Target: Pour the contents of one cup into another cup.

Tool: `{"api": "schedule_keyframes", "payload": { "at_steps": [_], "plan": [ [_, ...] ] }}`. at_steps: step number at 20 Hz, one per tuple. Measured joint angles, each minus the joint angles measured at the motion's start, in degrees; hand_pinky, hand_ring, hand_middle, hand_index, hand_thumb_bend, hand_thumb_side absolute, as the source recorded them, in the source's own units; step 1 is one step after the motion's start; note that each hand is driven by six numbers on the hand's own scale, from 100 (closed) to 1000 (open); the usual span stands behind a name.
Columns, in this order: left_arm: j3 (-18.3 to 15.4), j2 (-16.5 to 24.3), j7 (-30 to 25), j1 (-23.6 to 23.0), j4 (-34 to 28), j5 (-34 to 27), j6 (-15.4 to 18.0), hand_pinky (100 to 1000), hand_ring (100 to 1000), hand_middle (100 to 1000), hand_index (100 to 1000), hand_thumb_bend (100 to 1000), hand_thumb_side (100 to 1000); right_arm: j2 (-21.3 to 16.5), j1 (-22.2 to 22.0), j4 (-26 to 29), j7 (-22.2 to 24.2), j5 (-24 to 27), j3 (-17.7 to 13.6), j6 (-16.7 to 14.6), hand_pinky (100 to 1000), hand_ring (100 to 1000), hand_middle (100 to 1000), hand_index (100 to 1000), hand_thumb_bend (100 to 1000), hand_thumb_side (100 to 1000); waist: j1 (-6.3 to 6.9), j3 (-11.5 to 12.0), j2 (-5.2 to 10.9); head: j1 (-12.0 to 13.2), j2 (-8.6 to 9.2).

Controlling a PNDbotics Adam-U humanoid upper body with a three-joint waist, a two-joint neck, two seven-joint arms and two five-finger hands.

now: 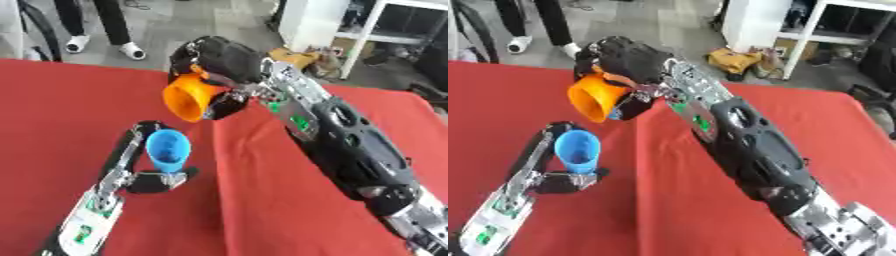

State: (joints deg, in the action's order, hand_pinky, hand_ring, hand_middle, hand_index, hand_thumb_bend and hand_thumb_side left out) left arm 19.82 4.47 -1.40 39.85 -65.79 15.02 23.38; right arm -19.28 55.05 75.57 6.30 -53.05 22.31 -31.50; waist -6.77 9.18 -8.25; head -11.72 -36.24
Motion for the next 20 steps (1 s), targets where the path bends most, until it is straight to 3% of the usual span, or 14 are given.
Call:
{"api": "schedule_keyframes", "payload": {
  "at_steps": [20],
  "plan": [
    [-0.7,0.0,-1.7,-0.1,1.4,-0.9,0.9,427,439,467,618,627,100,1.0,0.6,-0.7,-2.0,-13.0,0.0,-1.6,583,520,460,529,290,100,-0.02,0.0,0.00,0.0,-0.41]
  ]
}}
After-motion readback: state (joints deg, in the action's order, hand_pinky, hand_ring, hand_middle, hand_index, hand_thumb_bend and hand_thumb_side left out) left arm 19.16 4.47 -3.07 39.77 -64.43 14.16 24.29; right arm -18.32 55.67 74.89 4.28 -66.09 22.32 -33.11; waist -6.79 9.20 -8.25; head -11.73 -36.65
